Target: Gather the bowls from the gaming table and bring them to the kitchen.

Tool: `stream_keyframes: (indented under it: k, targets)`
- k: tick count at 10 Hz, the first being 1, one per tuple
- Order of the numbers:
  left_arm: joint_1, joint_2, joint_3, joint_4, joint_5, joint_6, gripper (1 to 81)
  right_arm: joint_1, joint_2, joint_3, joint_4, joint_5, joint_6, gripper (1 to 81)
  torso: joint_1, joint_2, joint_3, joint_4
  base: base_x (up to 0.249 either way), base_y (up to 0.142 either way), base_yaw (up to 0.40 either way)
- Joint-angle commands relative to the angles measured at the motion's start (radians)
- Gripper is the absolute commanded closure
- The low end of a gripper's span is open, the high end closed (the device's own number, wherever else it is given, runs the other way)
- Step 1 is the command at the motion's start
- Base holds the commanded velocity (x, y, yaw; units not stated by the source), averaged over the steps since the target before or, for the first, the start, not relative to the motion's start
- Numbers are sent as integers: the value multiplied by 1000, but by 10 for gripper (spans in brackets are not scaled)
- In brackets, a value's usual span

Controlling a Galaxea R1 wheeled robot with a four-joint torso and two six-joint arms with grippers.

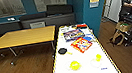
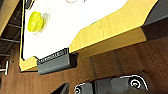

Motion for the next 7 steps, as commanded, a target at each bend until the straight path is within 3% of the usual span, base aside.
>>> stream_keyframes:
  k: [1, 3, 7]
  targets:
    - [-26, 5, 5, -3, 59, 0, 10, 229, -83, -87, 104, -204, 7, 10, 0, 0, -40, 0, 0, 0, 0]
    - [-27, 5, 5, -4, 61, 0, 10, 299, -74, -109, 105, -249, 27, 10, 0, 0, -75, 0, 0, 0, 0]
    - [-29, 7, 3, -4, 61, 0, 10, 472, -63, -114, 81, -326, 39, 10, 1, 1, -66, 0, 0, 0, 0]
